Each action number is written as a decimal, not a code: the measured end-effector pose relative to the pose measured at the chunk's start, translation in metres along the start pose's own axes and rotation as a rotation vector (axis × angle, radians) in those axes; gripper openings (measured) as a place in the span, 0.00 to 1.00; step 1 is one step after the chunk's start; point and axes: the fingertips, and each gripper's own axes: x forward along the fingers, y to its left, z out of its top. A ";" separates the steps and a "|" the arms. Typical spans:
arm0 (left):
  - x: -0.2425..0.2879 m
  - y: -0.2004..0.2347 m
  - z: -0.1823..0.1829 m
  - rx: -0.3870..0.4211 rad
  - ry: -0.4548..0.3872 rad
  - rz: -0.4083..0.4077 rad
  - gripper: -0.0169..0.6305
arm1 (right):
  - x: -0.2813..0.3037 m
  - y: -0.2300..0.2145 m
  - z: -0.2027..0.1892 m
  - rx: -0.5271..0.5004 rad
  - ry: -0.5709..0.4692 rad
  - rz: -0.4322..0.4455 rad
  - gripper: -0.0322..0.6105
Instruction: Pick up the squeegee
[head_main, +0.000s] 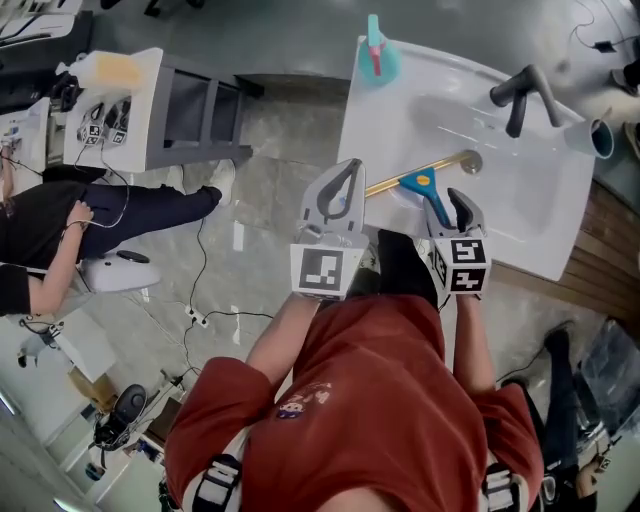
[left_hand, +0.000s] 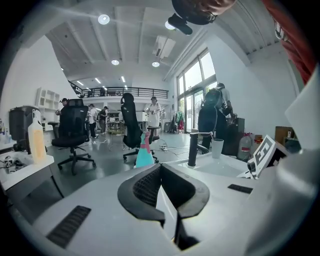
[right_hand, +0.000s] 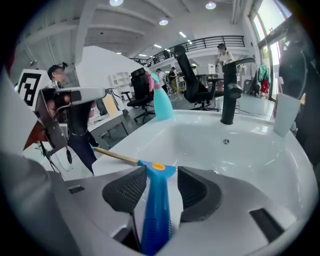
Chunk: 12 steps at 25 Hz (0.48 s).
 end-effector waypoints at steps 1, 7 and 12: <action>0.001 0.001 -0.001 -0.003 0.003 0.004 0.05 | 0.003 0.001 -0.003 -0.006 0.018 0.008 0.37; 0.002 0.005 -0.005 -0.010 0.020 0.021 0.05 | 0.013 0.004 -0.016 -0.010 0.081 0.032 0.38; 0.000 0.006 -0.002 -0.006 0.012 0.031 0.05 | 0.018 0.006 -0.024 -0.038 0.146 0.048 0.39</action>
